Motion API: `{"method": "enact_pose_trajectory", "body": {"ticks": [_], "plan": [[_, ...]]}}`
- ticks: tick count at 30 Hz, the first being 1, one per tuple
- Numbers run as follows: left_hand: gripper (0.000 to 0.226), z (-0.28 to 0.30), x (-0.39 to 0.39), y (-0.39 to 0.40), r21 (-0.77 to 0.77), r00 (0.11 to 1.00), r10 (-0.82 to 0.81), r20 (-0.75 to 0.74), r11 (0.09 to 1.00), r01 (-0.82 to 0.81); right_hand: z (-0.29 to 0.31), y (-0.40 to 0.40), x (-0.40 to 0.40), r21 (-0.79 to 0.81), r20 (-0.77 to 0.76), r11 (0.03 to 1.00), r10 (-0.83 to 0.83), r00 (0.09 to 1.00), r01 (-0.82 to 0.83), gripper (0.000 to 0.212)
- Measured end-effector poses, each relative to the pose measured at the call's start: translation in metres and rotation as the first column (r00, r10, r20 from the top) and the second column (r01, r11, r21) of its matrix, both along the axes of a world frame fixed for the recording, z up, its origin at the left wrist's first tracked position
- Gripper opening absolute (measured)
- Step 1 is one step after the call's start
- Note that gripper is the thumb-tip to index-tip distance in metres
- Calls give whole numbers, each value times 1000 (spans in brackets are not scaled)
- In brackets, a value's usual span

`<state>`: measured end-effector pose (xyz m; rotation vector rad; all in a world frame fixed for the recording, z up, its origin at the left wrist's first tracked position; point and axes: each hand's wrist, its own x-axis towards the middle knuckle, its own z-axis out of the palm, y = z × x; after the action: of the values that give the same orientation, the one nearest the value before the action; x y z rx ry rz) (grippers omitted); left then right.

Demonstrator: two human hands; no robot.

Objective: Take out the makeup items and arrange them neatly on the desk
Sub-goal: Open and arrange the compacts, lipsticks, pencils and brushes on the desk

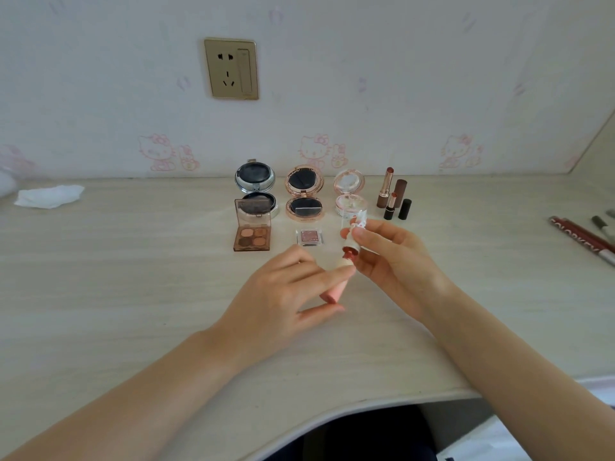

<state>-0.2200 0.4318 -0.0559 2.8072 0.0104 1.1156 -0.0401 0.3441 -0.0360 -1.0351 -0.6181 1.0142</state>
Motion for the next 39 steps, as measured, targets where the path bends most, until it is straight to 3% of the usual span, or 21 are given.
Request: {"method": "enact_pose_trajectory", "body": {"ticks": [6,10,13,21,29,39], "plan": [[33,3,13,-9,135,997,-59,-41,989,64,9,-15,12,-80,153,996,-15,988,28,58],[28,7,33,-20,130,996,-80,-26,988,82,11,-29,32,-103,155,994,-28,987,45,27],[27,8,52,-29,112,994,-97,-41,989,101,11,-37,50,-131,179,989,-42,983,67,17],[21,9,94,-46,17,988,-35,-147,999,38,6,-33,89,-259,258,956,-68,964,137,25],[21,2,107,-39,-39,978,55,-202,997,-64,14,-2,100,-422,622,859,42,782,290,23],[19,0,110,-36,-117,981,60,-186,990,-83,4,19,96,-428,727,844,109,678,324,8]]}}
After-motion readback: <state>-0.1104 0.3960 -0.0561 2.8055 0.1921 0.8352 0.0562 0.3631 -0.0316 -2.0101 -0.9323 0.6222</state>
